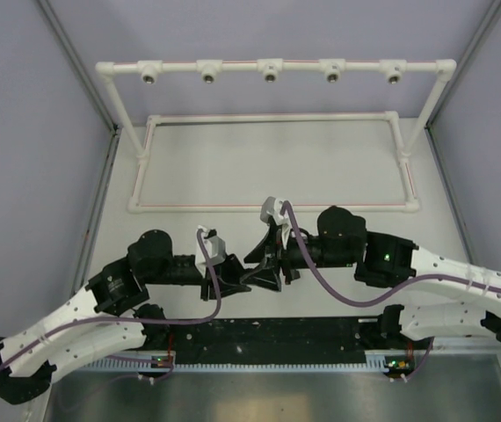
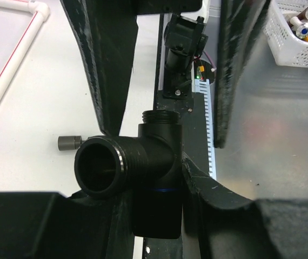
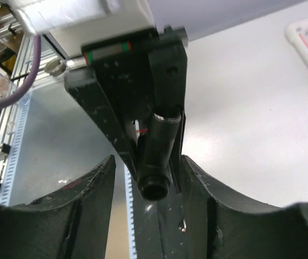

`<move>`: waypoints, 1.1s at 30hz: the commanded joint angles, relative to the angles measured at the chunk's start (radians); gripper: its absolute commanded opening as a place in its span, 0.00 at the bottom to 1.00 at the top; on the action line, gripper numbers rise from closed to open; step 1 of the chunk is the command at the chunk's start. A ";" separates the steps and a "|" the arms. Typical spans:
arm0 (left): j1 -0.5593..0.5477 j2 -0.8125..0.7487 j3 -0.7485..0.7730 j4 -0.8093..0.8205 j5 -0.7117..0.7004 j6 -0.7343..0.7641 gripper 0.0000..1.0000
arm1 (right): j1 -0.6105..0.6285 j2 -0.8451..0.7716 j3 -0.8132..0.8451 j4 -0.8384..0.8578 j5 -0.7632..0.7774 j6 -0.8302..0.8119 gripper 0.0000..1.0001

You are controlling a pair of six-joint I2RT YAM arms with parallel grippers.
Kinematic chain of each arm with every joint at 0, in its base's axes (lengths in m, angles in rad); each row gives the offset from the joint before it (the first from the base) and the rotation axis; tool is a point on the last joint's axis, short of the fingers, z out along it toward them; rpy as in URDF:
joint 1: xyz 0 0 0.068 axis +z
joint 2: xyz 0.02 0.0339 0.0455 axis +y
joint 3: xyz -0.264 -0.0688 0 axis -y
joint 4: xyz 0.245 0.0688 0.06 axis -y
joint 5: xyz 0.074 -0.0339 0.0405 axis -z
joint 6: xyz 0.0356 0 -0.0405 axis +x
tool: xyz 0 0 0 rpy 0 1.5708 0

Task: Install the water faucets
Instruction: Adjust the water faucet.

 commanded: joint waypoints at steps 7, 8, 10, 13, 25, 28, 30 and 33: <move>-0.001 -0.063 -0.059 0.138 -0.085 -0.058 0.00 | 0.005 -0.149 -0.058 0.134 0.254 -0.015 0.57; -0.001 -0.064 -0.061 0.138 -0.088 -0.060 0.00 | 0.003 -0.157 -0.067 0.117 0.293 -0.012 0.56; -0.001 -0.070 -0.062 0.138 -0.092 -0.061 0.00 | 0.003 -0.169 -0.092 0.086 0.360 0.008 0.51; -0.001 -0.083 -0.071 0.141 -0.106 -0.067 0.00 | 0.003 -0.186 -0.148 0.052 0.445 0.069 0.45; -0.001 -0.144 -0.111 0.138 -0.140 -0.100 0.00 | -0.334 -0.028 -0.311 -0.169 0.411 0.284 0.49; -0.001 -0.158 -0.122 0.140 -0.148 -0.110 0.00 | -0.357 0.074 -0.326 -0.143 0.408 0.264 0.53; -0.001 -0.168 -0.128 0.140 -0.151 -0.115 0.00 | -0.362 0.148 -0.316 -0.132 0.413 0.250 0.55; -0.001 -0.176 -0.131 0.140 -0.149 -0.121 0.00 | -0.375 0.255 -0.282 -0.120 0.397 0.244 0.55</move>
